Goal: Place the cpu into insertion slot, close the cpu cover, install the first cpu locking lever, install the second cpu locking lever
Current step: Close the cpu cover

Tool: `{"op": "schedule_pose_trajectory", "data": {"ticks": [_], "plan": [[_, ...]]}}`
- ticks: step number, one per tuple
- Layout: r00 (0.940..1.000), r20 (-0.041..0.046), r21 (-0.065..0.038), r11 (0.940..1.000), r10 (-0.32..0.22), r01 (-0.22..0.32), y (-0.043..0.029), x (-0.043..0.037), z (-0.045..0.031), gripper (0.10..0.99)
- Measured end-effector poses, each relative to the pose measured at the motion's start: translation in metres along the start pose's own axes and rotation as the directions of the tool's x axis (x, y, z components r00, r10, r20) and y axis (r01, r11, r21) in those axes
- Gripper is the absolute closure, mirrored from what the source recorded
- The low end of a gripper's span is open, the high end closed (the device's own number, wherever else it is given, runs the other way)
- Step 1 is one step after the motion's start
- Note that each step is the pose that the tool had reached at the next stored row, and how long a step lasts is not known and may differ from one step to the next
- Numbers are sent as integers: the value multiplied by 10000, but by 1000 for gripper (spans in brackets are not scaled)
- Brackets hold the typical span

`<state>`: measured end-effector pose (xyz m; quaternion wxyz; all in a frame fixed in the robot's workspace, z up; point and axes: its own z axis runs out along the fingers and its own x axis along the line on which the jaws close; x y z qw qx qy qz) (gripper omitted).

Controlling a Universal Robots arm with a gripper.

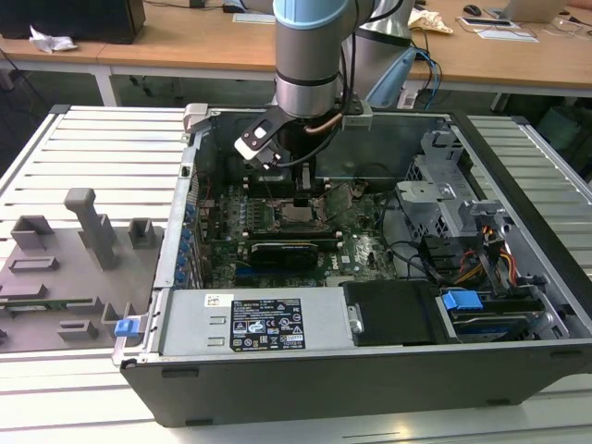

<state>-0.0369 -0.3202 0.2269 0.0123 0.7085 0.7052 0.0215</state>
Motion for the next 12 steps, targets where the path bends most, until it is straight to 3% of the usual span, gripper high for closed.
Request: {"op": "schedule_pose_trajectory", "data": {"ticks": [12], "plan": [[10000, 2, -1, 10000, 30, -30, 2, 0, -38, 980]]}}
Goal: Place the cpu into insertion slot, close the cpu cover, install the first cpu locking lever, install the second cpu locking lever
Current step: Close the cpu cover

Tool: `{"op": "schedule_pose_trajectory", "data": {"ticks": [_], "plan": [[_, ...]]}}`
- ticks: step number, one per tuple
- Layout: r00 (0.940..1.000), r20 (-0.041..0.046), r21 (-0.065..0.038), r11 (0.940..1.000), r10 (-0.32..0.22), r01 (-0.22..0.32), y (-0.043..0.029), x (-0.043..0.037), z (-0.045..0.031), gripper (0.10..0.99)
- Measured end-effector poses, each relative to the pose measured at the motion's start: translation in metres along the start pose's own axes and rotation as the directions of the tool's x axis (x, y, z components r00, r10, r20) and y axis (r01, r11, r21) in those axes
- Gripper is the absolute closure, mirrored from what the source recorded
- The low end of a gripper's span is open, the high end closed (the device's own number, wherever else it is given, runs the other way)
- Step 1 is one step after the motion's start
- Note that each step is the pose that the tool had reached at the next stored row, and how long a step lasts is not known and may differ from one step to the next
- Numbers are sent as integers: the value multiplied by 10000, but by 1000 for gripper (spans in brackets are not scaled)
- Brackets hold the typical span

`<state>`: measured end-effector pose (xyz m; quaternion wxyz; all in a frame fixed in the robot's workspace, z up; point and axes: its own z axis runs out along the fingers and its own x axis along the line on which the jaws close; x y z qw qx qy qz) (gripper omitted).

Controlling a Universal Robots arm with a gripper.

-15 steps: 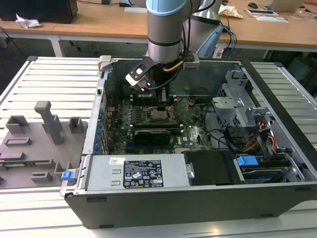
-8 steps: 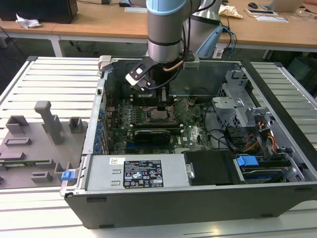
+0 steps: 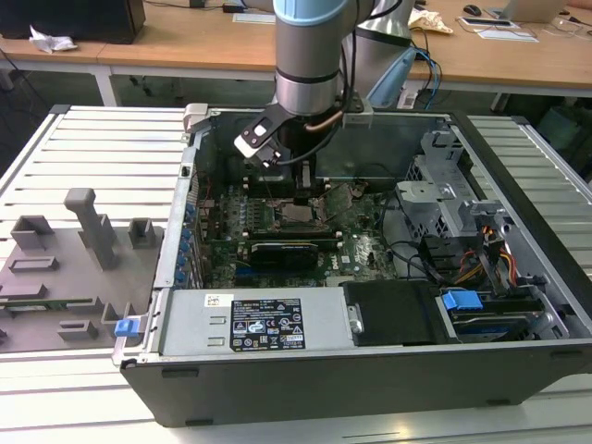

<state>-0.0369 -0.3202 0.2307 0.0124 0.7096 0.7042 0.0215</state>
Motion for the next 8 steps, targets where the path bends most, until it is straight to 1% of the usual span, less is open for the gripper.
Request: {"op": "schedule_pose_trajectory", "data": {"ticks": [8], "plan": [[10000, 4, 1, 10000, 14, -14, 1, 0, -25, 980]]}}
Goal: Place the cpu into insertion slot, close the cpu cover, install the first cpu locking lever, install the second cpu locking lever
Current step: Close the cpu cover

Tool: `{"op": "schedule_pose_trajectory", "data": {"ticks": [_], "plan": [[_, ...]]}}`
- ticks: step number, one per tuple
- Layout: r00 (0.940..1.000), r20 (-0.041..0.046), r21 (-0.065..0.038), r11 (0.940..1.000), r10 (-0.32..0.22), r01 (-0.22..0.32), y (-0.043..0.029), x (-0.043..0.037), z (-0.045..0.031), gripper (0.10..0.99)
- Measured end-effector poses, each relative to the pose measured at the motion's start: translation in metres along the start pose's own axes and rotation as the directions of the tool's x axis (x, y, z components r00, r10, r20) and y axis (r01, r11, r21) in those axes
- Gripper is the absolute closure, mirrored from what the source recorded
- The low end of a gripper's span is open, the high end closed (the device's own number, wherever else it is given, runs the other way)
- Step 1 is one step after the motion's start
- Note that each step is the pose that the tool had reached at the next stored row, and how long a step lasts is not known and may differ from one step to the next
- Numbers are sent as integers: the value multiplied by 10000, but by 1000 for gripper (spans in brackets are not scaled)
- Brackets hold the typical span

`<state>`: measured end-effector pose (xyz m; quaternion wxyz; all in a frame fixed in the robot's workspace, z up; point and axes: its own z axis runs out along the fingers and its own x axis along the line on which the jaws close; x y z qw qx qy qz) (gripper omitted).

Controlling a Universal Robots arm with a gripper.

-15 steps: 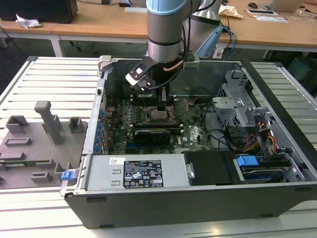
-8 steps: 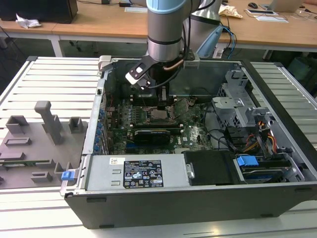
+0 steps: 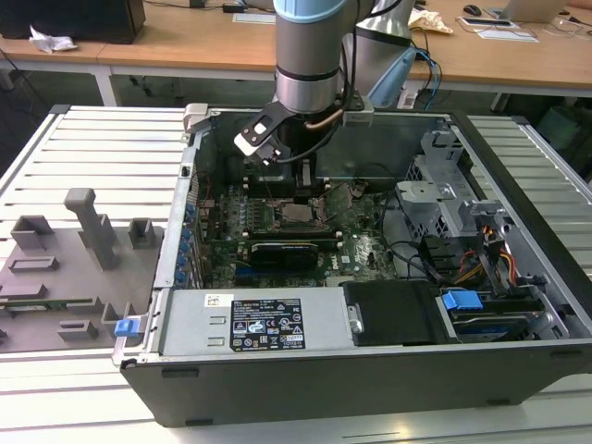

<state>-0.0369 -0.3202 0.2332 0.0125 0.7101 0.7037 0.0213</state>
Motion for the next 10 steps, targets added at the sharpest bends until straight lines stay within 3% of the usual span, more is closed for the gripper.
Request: {"op": "schedule_pose_trajectory", "data": {"ticks": [10], "plan": [[10000, 7, -1, 10000, 41, -41, 6, 2, -127, 980]]}}
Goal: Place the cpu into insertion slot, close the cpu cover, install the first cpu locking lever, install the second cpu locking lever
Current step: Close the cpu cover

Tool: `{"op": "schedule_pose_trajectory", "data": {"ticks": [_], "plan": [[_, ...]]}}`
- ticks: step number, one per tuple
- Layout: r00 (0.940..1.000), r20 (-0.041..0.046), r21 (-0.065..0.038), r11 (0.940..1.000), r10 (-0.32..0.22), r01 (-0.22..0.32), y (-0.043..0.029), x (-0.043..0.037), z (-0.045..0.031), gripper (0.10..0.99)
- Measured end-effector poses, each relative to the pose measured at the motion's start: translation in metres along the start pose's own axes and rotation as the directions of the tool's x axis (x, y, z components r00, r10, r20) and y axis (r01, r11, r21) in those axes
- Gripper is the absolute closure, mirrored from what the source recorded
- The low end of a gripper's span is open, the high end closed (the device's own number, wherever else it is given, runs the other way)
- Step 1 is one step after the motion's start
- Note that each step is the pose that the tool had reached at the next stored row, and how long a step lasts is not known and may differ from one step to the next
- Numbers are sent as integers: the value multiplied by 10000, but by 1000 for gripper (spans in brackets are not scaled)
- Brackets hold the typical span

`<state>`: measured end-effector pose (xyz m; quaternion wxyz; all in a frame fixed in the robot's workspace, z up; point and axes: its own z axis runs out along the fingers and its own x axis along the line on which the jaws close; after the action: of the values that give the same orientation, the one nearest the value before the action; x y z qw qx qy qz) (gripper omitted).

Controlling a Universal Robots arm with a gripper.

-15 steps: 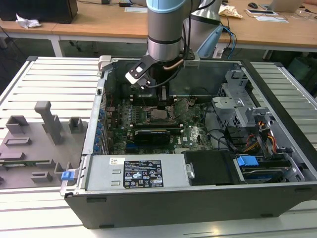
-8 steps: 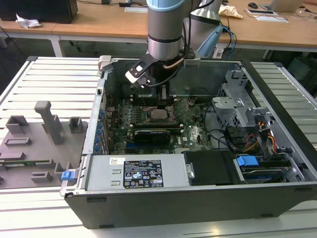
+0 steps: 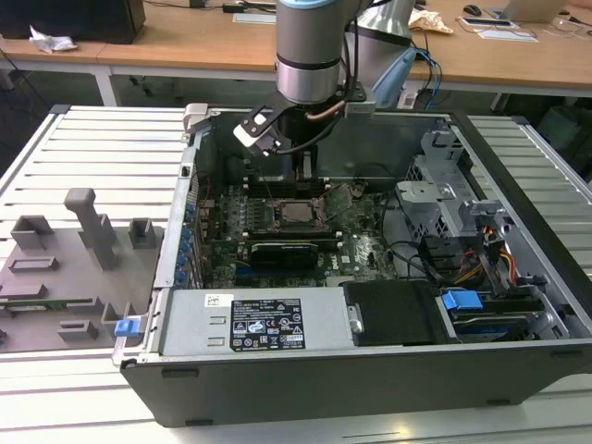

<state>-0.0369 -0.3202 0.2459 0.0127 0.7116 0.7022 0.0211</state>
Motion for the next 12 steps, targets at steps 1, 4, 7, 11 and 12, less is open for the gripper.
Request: {"op": "schedule_pose_trajectory", "data": {"ticks": [1, 4, 7, 11, 12], "plan": [[10000, 1, 0, 10000, 7, -7, 1, 0, -28, 980], [10000, 4, 12, 10000, 59, -59, 115, 2, -24, 980], [10000, 19, 16, 10000, 60, -60, 131, 8, -60, 980], [10000, 34, 14, 10000, 63, -63, 142, 12, -233, 980], [10000, 34, 15, 10000, 67, -67, 153, 12, -233, 980]]}}
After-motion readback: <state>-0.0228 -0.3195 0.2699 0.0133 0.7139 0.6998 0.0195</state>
